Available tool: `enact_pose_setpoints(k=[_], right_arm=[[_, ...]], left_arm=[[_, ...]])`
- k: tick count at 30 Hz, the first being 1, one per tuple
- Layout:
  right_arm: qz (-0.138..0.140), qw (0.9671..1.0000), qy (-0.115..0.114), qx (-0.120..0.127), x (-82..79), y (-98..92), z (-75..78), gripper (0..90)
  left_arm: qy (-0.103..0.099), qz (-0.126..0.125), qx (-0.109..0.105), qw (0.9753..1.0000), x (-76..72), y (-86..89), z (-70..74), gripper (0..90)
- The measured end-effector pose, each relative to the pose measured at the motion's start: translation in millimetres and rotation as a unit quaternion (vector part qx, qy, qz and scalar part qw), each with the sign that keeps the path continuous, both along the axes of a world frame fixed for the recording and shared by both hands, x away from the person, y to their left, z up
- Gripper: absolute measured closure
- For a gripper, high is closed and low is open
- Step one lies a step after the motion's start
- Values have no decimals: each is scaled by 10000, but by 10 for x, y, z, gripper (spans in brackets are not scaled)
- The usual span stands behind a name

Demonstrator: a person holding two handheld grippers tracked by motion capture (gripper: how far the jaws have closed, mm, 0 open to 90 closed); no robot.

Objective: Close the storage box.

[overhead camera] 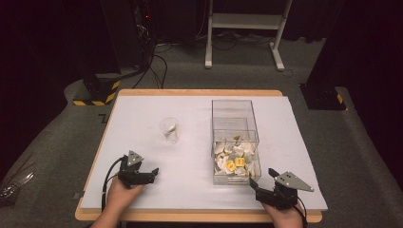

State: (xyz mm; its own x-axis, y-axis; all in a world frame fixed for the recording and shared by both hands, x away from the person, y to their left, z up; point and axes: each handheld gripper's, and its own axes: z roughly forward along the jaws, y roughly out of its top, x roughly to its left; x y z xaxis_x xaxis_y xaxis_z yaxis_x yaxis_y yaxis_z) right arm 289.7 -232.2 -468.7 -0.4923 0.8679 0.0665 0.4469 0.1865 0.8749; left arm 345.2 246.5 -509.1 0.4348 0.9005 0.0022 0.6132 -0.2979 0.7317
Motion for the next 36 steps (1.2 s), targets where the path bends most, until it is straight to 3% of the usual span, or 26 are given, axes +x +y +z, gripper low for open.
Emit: enact_pose_setpoints(k=[21,36], right_arm=[[6,9999,-107,34,104,50,5,183],[-11,9998,-175,114,295,91,-5,177]], left_arm=[[-15,27,-1,10000,-9,7,1,139],[-62,106,-50,9999,-16,23,-1,182]])
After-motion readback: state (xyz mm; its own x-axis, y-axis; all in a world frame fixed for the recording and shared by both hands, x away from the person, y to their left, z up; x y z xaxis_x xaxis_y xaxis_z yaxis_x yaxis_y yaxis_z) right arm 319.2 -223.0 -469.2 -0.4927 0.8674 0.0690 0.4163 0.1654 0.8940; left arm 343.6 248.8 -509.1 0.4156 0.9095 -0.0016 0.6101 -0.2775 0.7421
